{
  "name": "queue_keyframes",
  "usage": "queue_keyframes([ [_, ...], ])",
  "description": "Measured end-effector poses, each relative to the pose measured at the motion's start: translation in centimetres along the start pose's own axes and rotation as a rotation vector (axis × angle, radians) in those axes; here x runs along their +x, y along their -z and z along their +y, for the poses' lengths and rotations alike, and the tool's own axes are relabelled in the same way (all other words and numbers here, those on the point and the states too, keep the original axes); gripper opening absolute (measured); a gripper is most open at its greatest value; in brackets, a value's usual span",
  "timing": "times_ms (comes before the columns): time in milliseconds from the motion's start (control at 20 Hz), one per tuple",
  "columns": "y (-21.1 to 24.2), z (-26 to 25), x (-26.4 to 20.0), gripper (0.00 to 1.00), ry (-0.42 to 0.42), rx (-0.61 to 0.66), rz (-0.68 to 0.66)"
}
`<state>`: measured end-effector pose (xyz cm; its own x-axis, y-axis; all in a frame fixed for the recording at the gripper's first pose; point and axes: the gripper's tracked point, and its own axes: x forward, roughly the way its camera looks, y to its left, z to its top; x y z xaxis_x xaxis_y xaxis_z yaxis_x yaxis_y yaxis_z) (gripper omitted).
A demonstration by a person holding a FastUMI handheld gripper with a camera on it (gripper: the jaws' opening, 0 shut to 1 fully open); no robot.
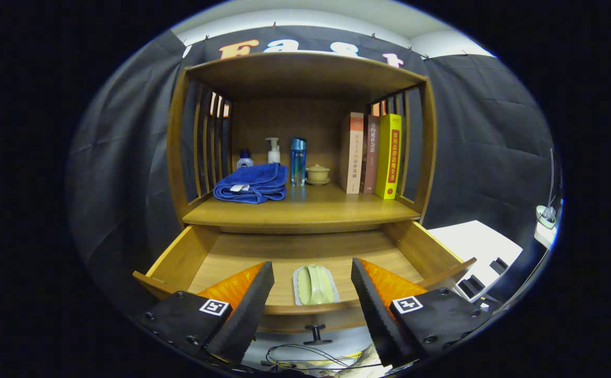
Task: Pull open the drawer, take out the items inside it, and place them on the countertop above the cabinet.
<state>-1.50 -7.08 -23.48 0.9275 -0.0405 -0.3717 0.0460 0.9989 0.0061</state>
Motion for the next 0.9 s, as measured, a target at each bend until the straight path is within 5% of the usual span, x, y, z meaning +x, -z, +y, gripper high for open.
queue_keyframes([
  [250,2.8,0.8,6.1,0.98,-0.072,-0.028,0.219],
  [850,11.8,-0.8,11.0,0.98,-0.022,0.028,0.553],
  [900,11.9,-1.0,11.3,0.90,-0.015,0.031,0.556],
])
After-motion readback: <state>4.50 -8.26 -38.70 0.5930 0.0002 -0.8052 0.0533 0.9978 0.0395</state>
